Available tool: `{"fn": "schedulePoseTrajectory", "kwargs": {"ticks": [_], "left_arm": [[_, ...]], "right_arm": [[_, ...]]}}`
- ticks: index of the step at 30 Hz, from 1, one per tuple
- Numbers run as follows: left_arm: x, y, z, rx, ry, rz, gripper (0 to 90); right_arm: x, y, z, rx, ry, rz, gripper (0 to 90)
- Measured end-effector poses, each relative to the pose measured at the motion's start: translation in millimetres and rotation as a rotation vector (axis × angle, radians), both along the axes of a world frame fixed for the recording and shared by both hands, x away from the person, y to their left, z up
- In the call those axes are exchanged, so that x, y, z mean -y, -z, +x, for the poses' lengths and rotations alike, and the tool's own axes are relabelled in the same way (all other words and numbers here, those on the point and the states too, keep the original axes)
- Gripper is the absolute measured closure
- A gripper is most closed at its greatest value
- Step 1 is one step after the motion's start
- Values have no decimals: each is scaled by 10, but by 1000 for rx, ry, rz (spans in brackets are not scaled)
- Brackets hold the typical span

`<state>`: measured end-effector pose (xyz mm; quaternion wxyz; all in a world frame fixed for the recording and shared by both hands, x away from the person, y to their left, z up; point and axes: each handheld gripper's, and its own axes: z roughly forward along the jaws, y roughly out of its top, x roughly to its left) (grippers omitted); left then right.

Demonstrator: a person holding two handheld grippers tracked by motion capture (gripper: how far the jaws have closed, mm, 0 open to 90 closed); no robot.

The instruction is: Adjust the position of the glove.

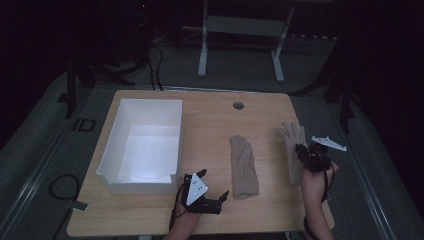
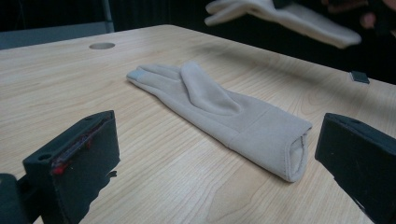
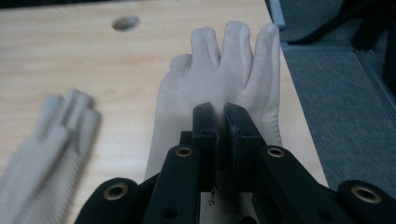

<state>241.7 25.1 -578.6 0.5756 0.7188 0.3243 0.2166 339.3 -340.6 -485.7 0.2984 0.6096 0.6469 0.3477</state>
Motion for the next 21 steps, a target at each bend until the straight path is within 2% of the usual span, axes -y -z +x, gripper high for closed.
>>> {"fn": "schedulePoseTrajectory", "kwargs": {"ticks": [4,6,9,15,21], "left_arm": [[-1,0,1,-1,-1,-2,1],[0,0,0,-1,-1,-1,1],[0,0,1,0,0,0,1],[0,0,1,0,1,-1,2],[2,0,-1,1,2,1,2]], "right_arm": [[34,226,-29,-50,-1,-6,834],[39,269,-29,-61,-2,-7,834],[16,425,-29,-99,-23,-12,827],[17,591,-11,-140,-39,-21,799],[37,675,-16,-135,-60,-22,743]]}}
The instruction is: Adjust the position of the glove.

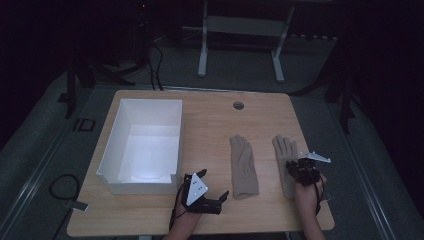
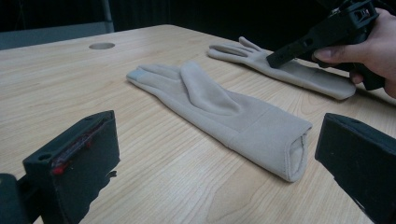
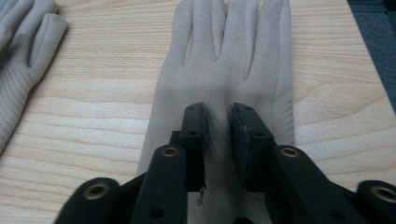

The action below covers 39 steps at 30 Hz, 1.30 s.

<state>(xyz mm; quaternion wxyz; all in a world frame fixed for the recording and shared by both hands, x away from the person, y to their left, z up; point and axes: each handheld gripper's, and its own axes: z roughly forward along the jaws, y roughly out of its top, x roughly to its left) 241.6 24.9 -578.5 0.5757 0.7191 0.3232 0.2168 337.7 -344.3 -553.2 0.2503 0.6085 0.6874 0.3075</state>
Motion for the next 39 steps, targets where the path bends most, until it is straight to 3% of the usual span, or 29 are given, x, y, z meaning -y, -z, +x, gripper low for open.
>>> {"fn": "schedulePoseTrajectory", "kwargs": {"ticks": [4,7,8,13,15,17,19,20,25,32,35,39], "left_arm": [[0,0,1,0,0,0,1],[2,0,0,1,0,3,2],[2,0,0,2,0,4,2],[1,0,0,1,1,3,1],[1,0,-1,1,0,2,2],[1,0,0,1,0,3,1],[2,0,0,0,-2,2,2],[2,0,0,1,-2,3,1],[1,0,1,-1,-3,1,2],[3,0,-1,0,-3,3,2],[2,0,-1,-1,-4,3,2],[4,-1,-2,1,-4,6,1]], "right_arm": [[33,-30,10,-4,-12,31,698],[130,-95,35,9,-70,112,642],[148,-113,58,2,-99,116,622],[125,-191,94,27,-266,-12,607],[126,-201,95,30,-290,-28,601],[185,-243,115,33,-394,-83,602],[238,-260,135,15,-422,-106,598],[274,-264,145,9,-414,-121,597],[362,-219,156,-9,-421,-108,582],[356,-1,108,-3,-427,-57,563],[338,20,79,21,-420,-69,623],[297,15,54,22,-382,-78,801]]}}
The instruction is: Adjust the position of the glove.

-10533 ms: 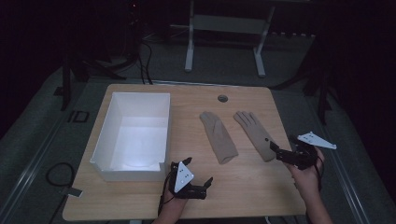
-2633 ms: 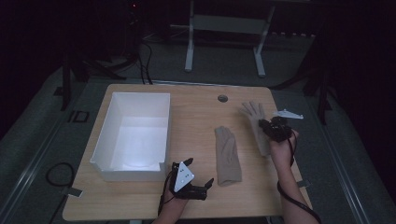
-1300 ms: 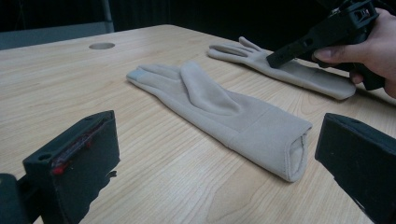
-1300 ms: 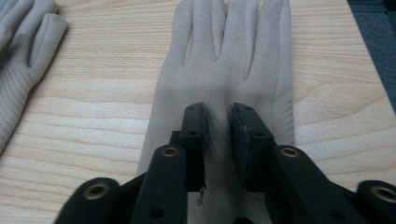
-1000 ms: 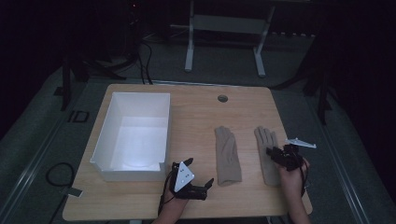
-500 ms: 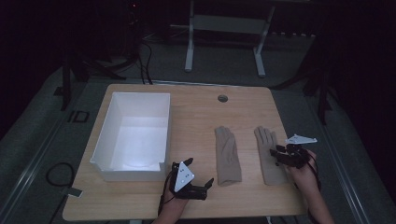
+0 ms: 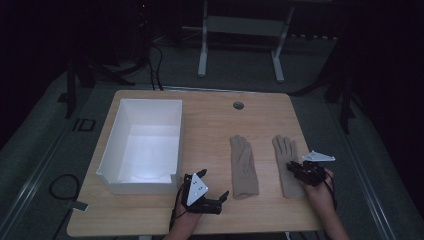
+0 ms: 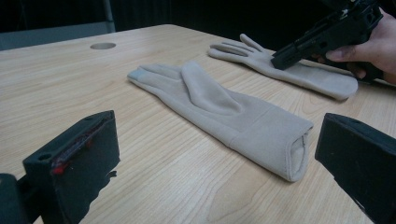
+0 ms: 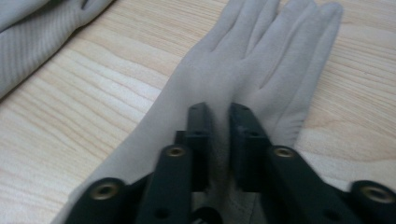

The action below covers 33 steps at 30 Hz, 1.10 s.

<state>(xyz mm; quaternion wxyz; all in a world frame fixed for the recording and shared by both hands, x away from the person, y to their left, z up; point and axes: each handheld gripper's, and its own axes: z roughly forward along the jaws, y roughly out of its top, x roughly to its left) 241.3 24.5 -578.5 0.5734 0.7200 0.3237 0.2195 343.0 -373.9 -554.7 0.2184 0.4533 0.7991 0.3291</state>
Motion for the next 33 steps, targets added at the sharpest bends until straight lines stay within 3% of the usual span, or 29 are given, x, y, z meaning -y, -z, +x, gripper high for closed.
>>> {"fn": "schedulePoseTrajectory", "kwargs": {"ticks": [5,13,23,25,26,33], "left_arm": [[-1,0,1,-1,-1,-2,1],[0,1,-1,1,0,-1,1],[0,0,-1,2,1,0,1],[0,0,-2,2,1,-1,1],[0,1,-2,2,2,-1,1],[-2,0,-1,2,3,1,1]], "right_arm": [[-74,-90,-13,3,71,0,835],[-236,-525,-36,84,134,44,835],[-693,-903,-25,130,122,59,834],[-742,-913,-23,127,113,65,835],[-881,-921,-12,121,97,70,834],[-1324,-899,28,109,65,103,834]]}}
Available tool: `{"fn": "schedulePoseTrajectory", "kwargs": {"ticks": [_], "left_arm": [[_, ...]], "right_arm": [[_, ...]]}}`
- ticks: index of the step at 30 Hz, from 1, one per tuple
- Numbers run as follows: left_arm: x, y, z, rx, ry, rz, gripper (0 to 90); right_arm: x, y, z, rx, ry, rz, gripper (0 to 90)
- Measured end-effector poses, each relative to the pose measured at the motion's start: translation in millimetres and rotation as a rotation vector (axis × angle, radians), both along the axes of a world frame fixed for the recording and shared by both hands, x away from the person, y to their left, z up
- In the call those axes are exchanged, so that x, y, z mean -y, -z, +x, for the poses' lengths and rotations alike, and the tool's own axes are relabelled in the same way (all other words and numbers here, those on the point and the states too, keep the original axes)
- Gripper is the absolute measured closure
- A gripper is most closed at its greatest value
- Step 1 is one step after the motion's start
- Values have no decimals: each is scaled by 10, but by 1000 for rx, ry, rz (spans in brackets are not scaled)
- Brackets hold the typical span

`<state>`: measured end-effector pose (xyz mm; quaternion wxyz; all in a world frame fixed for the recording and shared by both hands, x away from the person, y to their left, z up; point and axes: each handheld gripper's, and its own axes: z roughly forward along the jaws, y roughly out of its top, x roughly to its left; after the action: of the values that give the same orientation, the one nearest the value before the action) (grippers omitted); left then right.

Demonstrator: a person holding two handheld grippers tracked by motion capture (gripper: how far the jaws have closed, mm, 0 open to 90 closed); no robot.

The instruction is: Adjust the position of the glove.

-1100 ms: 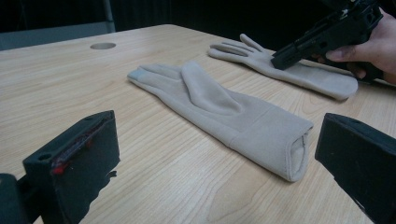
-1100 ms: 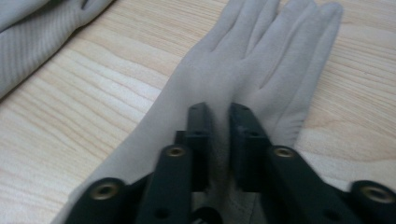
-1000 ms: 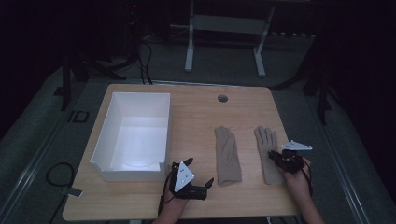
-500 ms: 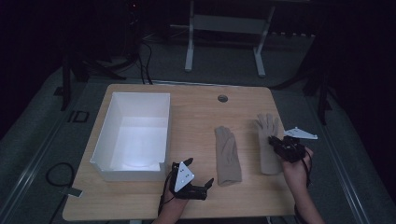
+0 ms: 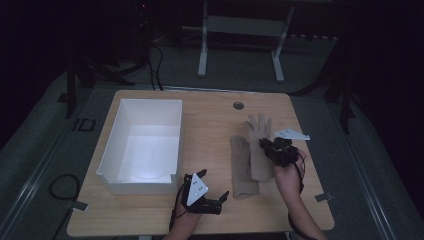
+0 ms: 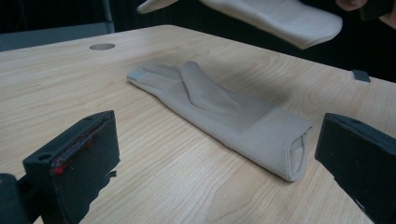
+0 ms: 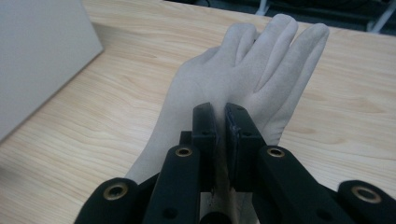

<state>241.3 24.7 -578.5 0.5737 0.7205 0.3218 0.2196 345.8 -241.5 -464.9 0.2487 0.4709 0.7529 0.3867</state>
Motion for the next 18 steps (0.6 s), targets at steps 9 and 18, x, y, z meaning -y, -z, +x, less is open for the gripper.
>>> {"fn": "schedulePoseTrajectory", "kwargs": {"ticks": [9,18], "left_arm": [[2,1,-2,2,3,-3,1],[5,0,-3,2,3,0,1]], "right_arm": [[-306,264,22,-53,11,-26,834],[-346,477,-18,-108,4,-24,832]]}}
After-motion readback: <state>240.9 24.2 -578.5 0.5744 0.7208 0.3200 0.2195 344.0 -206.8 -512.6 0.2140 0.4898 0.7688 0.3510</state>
